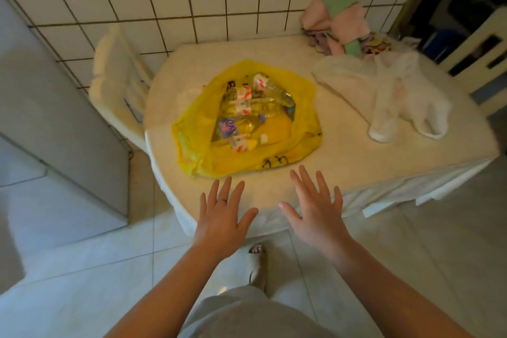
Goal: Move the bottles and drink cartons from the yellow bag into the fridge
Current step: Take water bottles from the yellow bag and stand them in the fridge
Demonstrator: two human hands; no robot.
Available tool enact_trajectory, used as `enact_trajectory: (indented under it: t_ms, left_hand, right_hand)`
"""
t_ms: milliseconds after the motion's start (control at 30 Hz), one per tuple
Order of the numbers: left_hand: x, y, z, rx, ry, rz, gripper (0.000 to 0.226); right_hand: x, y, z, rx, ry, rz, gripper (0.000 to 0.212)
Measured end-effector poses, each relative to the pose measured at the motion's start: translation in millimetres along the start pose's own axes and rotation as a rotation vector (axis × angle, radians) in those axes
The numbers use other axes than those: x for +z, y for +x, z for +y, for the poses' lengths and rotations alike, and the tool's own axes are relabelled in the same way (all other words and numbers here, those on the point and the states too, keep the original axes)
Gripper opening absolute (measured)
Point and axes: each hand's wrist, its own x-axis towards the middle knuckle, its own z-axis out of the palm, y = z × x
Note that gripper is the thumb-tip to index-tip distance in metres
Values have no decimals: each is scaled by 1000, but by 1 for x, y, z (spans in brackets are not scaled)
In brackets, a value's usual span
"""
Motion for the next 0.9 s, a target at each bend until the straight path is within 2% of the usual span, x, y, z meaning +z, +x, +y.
enact_trajectory:
  t_ms: [67, 167, 267, 500, 567, 667, 800, 900]
  left_hand:
    - [-3, 31, 3, 9, -18, 29, 81]
    - [-9, 73, 5, 13, -37, 81, 94]
    - [-17, 114, 3, 2, -60, 110, 95]
    - [-33, 179, -7, -43, -75, 126, 89]
    - [-36, 194, -10, -81, -81, 101, 82]
    - [-36, 215, -19, -107, -78, 113, 63]
    - [-35, 238, -25, -165, -60, 98, 61]
    - [-42, 254, -25, -208, -37, 201, 56]
  right_hand:
    - [-9, 29, 8, 1, -17, 4, 72]
    - [-22, 70, 17, -8, -40, 0, 86]
    - [-31, 110, 24, -25, -21, 16, 88]
    - [-51, 191, 18, -116, -63, 4, 82]
    - [-58, 217, 16, -139, -108, 2, 73]
    - [-66, 256, 16, -169, -195, 56, 72]
    - [-71, 311, 27, -163, -264, 86, 70]
    - [-74, 345, 36, -151, -296, 39, 68]
